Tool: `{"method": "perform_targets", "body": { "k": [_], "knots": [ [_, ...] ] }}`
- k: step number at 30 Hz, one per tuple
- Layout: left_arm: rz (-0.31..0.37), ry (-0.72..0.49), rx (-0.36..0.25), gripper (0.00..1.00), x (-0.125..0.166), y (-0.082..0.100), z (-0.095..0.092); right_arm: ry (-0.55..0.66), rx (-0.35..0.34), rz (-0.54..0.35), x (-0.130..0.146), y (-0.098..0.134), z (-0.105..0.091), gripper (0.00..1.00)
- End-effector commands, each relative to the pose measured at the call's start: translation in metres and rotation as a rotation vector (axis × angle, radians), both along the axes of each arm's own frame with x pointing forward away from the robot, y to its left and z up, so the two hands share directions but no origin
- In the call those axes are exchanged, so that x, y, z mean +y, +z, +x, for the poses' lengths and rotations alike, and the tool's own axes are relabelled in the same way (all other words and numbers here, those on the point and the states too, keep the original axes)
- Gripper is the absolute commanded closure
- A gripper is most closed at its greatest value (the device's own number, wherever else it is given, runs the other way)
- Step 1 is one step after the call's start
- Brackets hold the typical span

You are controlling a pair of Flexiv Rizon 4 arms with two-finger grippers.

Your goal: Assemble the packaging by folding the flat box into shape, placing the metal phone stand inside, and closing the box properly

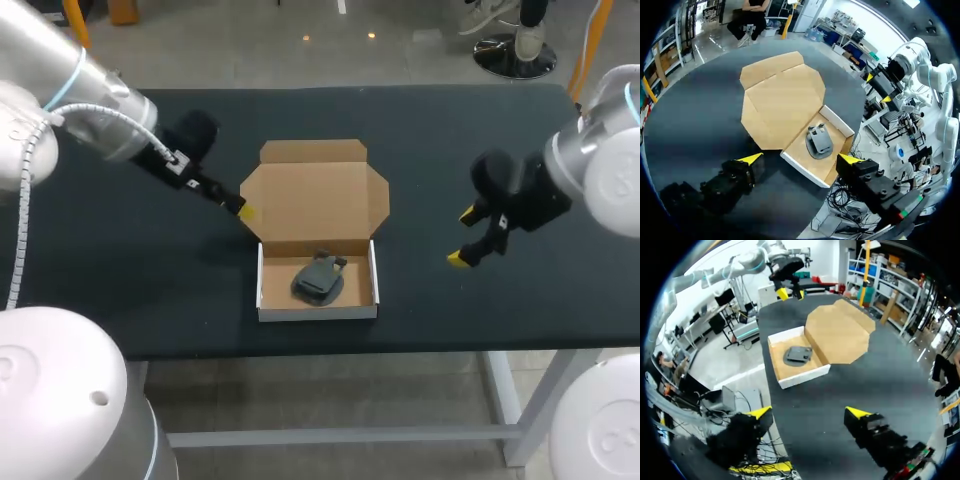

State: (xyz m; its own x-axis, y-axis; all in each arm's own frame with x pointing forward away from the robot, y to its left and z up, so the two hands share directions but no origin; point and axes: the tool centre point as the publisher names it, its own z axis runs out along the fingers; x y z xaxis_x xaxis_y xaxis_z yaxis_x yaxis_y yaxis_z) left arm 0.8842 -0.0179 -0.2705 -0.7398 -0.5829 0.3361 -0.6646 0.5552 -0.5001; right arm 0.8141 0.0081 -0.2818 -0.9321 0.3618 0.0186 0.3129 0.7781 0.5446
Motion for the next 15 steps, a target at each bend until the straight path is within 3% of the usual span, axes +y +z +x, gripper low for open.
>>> {"method": "perform_targets", "body": {
  "k": [1,9,15],
  "knots": [
    [-0.117,-0.09,0.088,0.0,0.007,-0.012,0.015,0.078,0.093,0.005,0.002,0.013,0.012,0.0],
    [-0.152,-0.097,0.056,0.0,0.011,-0.027,0.04,0.183,0.129,-0.046,0.015,0.024,0.027,0.0],
    [-0.167,-0.064,0.017,0.0,0.02,-0.034,0.06,0.228,0.12,-0.107,0.027,0.035,0.035,0.0]
  ]
}}
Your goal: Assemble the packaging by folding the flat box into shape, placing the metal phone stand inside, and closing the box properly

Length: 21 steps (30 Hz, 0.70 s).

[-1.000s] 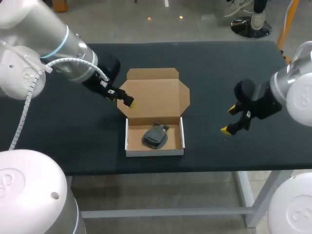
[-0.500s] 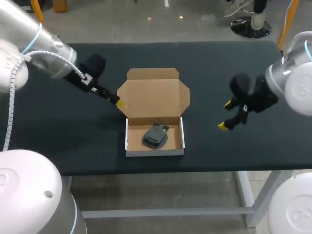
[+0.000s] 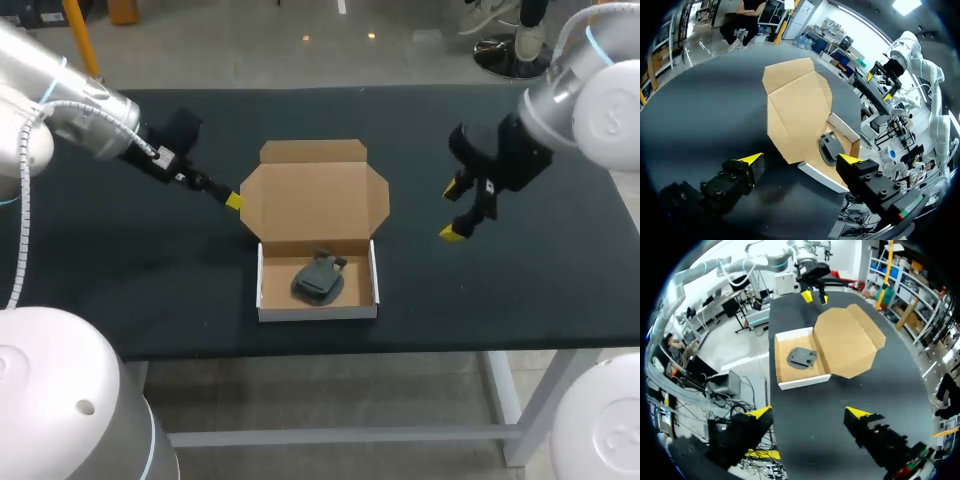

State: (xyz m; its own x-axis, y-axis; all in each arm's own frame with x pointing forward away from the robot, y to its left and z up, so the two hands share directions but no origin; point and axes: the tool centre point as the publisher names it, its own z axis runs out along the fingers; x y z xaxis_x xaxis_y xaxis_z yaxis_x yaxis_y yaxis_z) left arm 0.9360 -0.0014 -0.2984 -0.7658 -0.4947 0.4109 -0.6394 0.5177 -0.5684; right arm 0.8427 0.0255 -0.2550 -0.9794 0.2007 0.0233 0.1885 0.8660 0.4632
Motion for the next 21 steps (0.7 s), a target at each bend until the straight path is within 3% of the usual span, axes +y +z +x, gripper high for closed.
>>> {"method": "perform_targets", "body": {
  "k": [1,8,21],
  "knots": [
    [-0.026,-0.004,-0.002,0.0,0.004,-0.008,0.011,0.061,0.087,-0.03,0.011,0.011,0.008,0.0],
    [-0.072,-0.014,-0.032,0.0,0.008,-0.015,0.027,0.093,0.074,-0.057,0.022,0.02,0.011,0.0],
    [-0.139,-0.072,-0.037,0.0,-0.012,-0.034,0.046,0.135,0.073,-0.063,0.036,0.03,0.032,0.0]
  ]
}}
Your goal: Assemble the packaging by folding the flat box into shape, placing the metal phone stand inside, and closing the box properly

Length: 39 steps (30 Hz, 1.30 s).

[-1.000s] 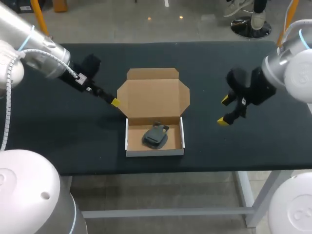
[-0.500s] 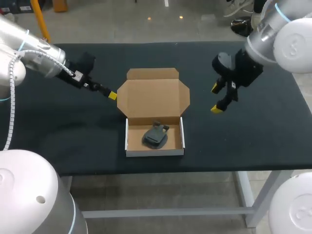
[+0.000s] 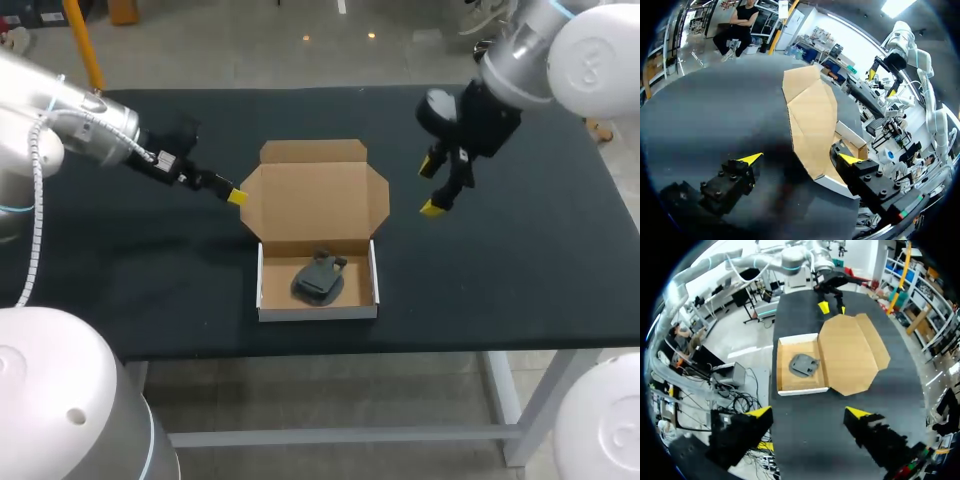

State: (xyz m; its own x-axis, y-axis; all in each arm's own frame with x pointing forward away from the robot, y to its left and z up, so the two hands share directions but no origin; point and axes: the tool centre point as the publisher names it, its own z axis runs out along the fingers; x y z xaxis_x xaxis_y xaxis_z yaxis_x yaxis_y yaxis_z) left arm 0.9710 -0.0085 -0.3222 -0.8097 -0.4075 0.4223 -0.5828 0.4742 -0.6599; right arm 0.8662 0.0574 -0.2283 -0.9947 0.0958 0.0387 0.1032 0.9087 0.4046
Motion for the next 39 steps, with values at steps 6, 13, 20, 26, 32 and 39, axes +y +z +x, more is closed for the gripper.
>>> {"method": "perform_targets", "body": {
  "k": [6,13,20,26,32,39],
  "knots": [
    [-0.044,-0.064,0.024,0.0,-0.018,-0.015,0.012,0.035,0.063,-0.022,0.009,0.002,0.02,0.0],
    [-0.08,-0.092,0.016,0.12,-0.031,-0.017,0.008,0.032,0.067,-0.031,0.01,0.003,0.035,0.0],
    [-0.101,-0.114,0.008,0.35,-0.043,-0.017,0.003,0.031,0.067,-0.05,0.015,0.003,0.045,0.0],
    [-0.12,-0.126,0.005,0.5,-0.052,-0.015,-0.002,0.035,0.063,-0.055,0.018,0.003,0.047,0.0],
    [-0.129,-0.139,-0.002,0.58,-0.058,-0.012,-0.008,0.039,0.058,-0.062,0.02,0.006,0.049,0.0],
    [-0.115,-0.149,-0.021,0.61,-0.065,-0.006,-0.017,0.044,0.053,-0.067,0.021,0.007,0.049,0.0]
  ]
}}
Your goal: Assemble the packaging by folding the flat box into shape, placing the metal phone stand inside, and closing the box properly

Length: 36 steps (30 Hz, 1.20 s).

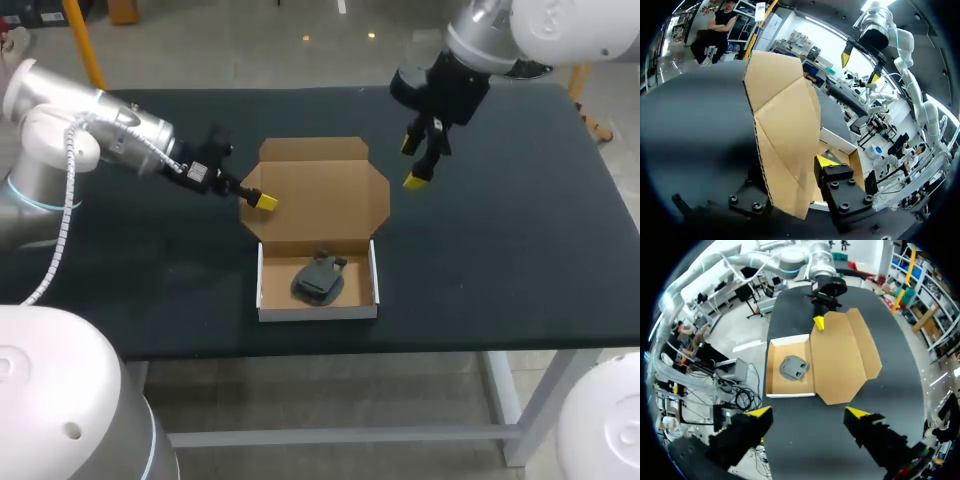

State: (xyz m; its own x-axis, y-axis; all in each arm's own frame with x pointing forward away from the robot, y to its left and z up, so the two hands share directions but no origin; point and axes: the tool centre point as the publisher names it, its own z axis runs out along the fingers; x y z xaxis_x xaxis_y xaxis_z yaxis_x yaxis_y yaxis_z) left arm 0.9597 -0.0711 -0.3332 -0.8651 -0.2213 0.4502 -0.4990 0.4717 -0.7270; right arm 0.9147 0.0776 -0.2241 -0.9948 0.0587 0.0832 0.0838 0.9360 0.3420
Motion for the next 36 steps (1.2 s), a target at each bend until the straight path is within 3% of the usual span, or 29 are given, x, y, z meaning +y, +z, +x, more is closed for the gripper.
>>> {"method": "perform_targets", "body": {
  "k": [1,28,33,36],
  "knots": [
    [0.009,0.008,-0.01,0.61,-0.0024,0.0053,-0.0057,0.004,0.003,-0.004,0.001,0.0025,-0.0002,0.0],
    [-0.051,0.011,-0.041,0.75,-0.0061,0.0111,-0.0095,0.015,0.005,-0.026,0.0024,0.0058,-0.0066,0.0],
    [-0.067,0.009,-0.056,0.75,-0.0049,0.0118,-0.0093,0.016,0.011,-0.029,0.004,0.0039,-0.0065,0.0],
    [-0.072,0.004,-0.064,0.7,-0.0043,0.0125,-0.01,0.017,0.013,-0.03,0.0041,0.0037,-0.0065,0.0]
  ]
}}
